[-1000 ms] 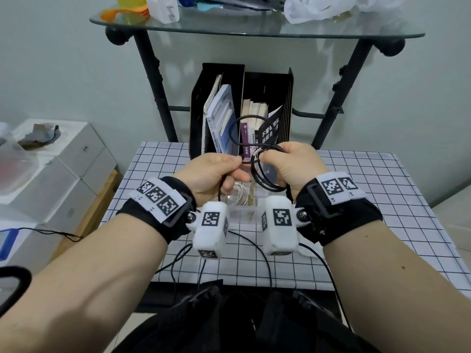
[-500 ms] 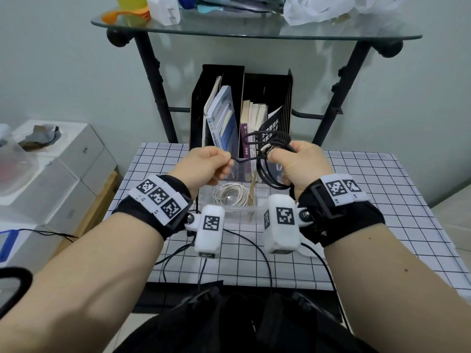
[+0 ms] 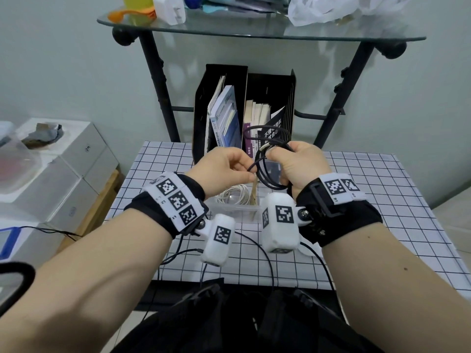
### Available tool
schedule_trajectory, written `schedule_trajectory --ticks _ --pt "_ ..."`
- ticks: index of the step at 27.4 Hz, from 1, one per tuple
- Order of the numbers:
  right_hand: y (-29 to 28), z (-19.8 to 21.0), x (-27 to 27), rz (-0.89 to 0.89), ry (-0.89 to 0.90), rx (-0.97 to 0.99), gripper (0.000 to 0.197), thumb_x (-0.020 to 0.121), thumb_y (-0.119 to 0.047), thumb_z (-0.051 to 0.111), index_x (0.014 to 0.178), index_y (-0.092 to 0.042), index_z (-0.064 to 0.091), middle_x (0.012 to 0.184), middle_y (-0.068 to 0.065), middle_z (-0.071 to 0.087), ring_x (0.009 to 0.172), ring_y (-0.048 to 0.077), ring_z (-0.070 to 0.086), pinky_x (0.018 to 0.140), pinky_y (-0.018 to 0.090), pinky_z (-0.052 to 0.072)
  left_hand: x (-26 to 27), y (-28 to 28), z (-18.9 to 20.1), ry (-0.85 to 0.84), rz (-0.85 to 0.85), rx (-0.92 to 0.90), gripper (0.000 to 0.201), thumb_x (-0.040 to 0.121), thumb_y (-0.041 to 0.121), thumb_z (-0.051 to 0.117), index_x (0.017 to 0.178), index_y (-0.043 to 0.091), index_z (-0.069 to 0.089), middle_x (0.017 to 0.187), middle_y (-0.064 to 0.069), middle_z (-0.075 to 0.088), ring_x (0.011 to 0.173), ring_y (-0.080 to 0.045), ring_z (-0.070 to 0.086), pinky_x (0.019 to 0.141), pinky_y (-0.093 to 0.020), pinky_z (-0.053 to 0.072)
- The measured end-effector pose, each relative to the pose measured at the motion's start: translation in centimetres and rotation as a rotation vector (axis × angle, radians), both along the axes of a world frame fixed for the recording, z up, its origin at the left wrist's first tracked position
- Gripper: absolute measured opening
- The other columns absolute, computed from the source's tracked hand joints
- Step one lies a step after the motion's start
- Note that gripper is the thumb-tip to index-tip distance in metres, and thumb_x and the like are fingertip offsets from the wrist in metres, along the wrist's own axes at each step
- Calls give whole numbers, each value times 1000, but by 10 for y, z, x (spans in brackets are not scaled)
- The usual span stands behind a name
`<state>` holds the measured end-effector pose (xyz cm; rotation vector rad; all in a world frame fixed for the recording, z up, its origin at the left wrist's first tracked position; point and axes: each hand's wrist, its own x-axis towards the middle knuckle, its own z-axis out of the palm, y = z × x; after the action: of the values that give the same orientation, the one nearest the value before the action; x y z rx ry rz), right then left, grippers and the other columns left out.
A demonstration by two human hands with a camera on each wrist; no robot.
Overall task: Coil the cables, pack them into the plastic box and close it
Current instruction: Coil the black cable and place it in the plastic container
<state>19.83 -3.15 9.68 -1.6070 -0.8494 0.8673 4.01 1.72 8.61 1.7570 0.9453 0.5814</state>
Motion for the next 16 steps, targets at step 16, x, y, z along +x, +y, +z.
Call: schedule_trajectory --ticks 16 --pt "-9 21 15 -1 288 -26 17 94 -21 59 81 -10 58 43 -8 28 35 8 22 42 24 25 -34 19 -26 -261 343 -399 25 100 2 38 91 9 60 72 -4 61 53 -7 64 56 -17 54"
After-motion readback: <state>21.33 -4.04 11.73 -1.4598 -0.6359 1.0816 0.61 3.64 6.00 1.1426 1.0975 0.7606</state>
